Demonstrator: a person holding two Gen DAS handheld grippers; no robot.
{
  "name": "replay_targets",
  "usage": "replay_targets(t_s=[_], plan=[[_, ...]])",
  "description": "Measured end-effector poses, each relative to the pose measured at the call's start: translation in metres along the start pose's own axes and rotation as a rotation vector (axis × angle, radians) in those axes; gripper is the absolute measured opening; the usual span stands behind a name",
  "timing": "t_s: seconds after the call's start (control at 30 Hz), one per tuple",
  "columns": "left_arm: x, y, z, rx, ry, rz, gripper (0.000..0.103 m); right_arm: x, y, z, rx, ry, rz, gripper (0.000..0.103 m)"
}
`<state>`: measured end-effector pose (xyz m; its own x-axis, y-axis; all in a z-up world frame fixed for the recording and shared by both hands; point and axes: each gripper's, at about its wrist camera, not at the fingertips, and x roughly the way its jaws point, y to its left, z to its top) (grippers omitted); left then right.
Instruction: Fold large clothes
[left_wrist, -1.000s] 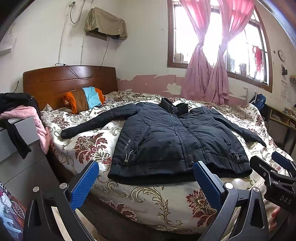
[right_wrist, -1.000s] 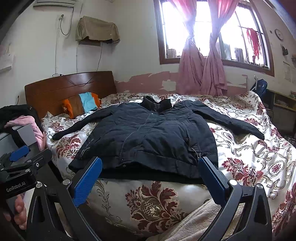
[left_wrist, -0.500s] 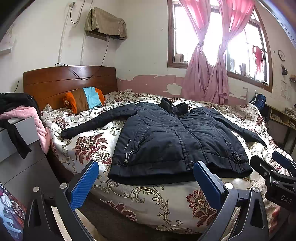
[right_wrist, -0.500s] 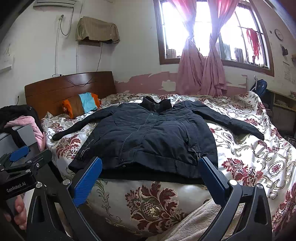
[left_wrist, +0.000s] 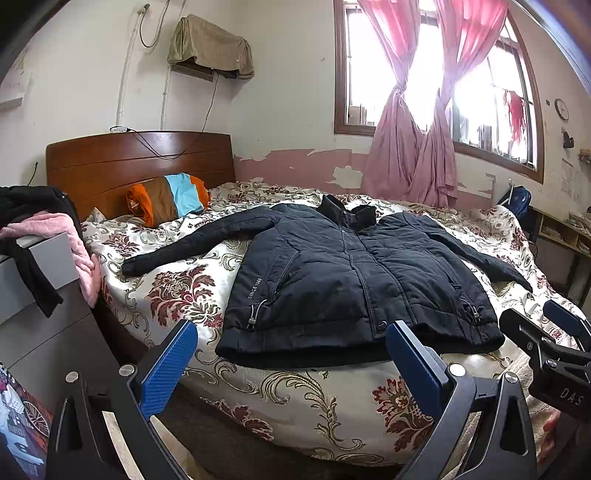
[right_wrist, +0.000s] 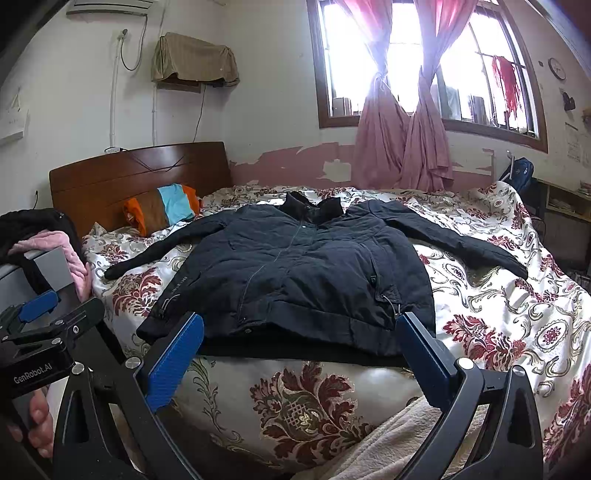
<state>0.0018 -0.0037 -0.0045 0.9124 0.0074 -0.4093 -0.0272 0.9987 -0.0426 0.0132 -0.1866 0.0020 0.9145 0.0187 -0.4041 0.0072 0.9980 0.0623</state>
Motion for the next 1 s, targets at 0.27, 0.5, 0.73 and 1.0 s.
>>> replay_targets(t_s=[0.27, 0.5, 0.73, 1.0], plan=[[0.001, 0.0, 0.0, 0.002, 0.004, 0.005, 0.103, 0.005, -0.001, 0.002, -0.011, 0.014, 0.006, 0.102], [0.025, 0.0, 0.017, 0.032, 0.082, 0.027, 0.103, 0.036, -0.033, 0.018, 0.058, 0.116, 0.093, 0.102], [0.063, -0.016, 0.049, 0.028, 0.147, -0.038, 0.103, 0.054, -0.119, 0.051, 0.145, 0.095, 0.085, 0.102], [0.112, -0.066, 0.081, 0.035, 0.209, -0.092, 0.103, 0.101, -0.25, 0.067, 0.333, 0.119, -0.072, 0.102]])
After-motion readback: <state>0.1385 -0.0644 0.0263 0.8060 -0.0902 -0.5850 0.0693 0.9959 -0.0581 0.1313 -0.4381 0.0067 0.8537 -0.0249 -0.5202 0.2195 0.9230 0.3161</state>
